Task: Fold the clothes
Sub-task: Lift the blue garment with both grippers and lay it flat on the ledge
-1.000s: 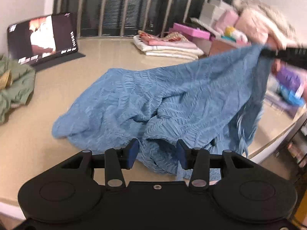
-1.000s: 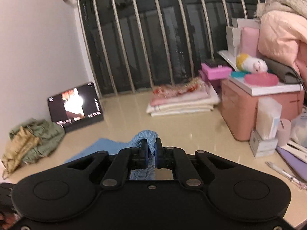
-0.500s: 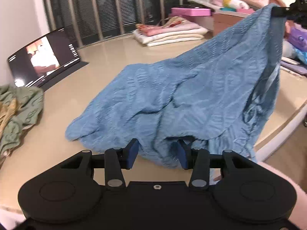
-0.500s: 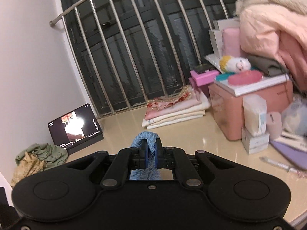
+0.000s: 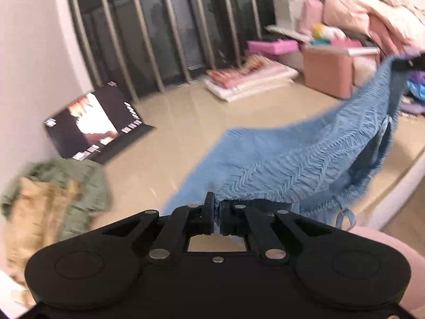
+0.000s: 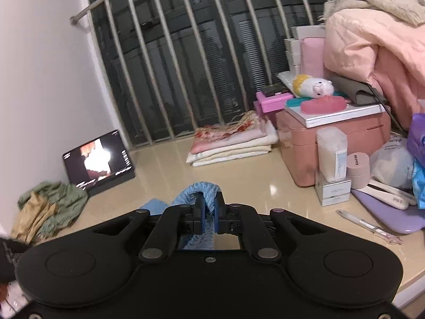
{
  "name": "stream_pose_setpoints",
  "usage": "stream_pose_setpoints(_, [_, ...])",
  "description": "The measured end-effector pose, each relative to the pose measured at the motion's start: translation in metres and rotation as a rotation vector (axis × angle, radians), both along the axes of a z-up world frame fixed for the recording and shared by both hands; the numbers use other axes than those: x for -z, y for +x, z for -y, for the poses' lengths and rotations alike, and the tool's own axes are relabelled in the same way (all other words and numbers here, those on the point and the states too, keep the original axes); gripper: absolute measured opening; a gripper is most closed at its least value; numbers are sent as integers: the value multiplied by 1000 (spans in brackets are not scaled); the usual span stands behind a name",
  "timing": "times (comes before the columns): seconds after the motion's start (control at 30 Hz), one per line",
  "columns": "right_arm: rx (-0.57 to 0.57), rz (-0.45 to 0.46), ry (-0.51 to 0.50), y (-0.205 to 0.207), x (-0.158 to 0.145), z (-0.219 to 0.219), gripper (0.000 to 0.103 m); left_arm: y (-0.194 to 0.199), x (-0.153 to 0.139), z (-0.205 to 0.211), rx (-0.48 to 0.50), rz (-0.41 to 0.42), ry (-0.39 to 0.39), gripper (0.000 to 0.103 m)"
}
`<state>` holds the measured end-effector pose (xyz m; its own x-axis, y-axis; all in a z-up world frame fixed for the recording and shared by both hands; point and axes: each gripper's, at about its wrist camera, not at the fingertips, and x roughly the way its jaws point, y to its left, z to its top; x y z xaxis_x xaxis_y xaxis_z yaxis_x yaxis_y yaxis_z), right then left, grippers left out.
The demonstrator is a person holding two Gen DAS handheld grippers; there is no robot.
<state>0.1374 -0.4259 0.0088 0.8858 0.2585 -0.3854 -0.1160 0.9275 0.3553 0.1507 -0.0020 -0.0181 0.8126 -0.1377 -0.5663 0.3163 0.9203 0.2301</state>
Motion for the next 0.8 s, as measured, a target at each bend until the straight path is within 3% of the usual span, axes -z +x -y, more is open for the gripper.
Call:
stream_pose_setpoints(0.13, [-40, 4, -27, 1, -14, -8, 5, 17, -25, -14, -24, 8, 7, 4])
stream_pose_setpoints(0.23, [-73, -49, -39, 37, -16, -16, 5, 70, -40, -7, -42, -17, 2, 4])
stream_pose_setpoints(0.37, [-69, -111, -46, 126, -41, -29, 5, 171, -96, 8, -110, 79, 61, 3])
stream_pose_setpoints(0.47, [-26, -15, -13, 162, -106, -30, 5, 197, -176, 14, -153, 261, 44, 3])
stream_pose_setpoints(0.53, [-5, 85, -5, 169, -152, -29, 5, 187, -231, 13, -156, 387, 6, 3])
stream_pose_setpoints(0.63, [2, 234, -46, 149, -203, -28, 5, 155, -265, 11, -145, 506, 35, 4])
stream_pose_setpoints(0.73, [-15, 269, -78, 128, -213, -26, 5, 124, -255, 7, -107, 496, 65, 4])
stream_pose_setpoints(0.8, [-47, 229, -90, 116, -195, -27, 5, 109, -226, 7, -74, 421, 88, 4])
